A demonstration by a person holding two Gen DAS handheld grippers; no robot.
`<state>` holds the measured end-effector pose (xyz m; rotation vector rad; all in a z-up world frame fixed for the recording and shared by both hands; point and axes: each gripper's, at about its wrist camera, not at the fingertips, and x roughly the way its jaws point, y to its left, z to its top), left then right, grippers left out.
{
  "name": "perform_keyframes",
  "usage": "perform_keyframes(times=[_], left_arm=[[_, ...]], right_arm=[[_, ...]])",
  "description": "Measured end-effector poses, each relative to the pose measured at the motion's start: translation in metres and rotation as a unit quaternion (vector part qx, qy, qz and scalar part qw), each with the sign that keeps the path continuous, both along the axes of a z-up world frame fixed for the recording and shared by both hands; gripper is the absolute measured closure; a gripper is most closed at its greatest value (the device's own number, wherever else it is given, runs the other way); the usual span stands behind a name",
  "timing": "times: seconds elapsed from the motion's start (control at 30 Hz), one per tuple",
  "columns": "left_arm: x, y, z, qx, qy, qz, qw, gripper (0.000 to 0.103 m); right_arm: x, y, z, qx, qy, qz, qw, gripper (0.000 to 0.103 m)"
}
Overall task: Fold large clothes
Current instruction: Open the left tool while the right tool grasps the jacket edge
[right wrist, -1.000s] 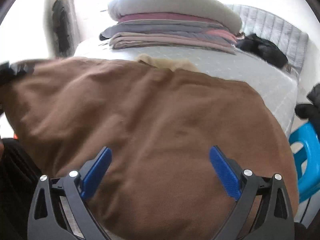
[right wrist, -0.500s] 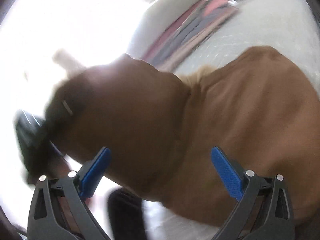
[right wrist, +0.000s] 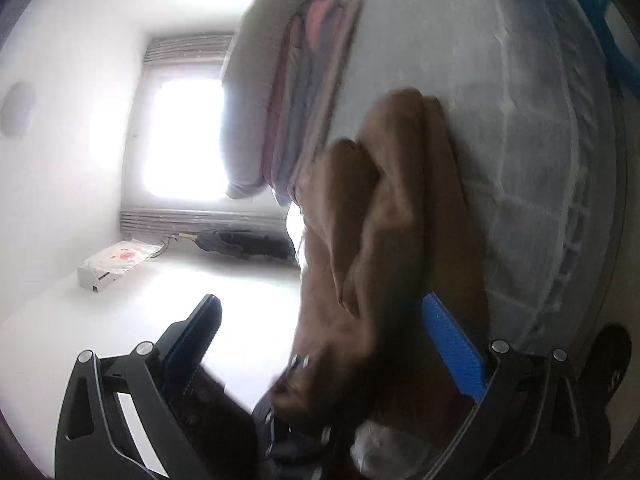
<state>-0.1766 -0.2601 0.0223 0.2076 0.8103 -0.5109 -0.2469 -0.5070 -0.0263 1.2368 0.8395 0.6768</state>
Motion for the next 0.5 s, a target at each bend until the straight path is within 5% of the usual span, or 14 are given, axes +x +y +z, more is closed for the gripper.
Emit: perform_keyframes(times=[0.1,0.3,0.5], left_arm=[[-0.027,-0.005,0.016,0.006,-0.017,-0.017,0.9997,0.034],[-0.077,0.035,0.040,-0.030,-0.020,-0.050,0.9981,0.033],[-0.073,0.128,0.071,-0.109,-0.033,0.042,0.9927,0.032]], right_arm=[[0.011,0.000,0.018,-0.011,-0.042,-0.007,0.999,0.006],[0.051,0.043,0.059,-0.089,-0.059,0.092,0.990,0.006],[0.136,0.089,0.055,-0.193,-0.005,0.169,0.967,0.006]])
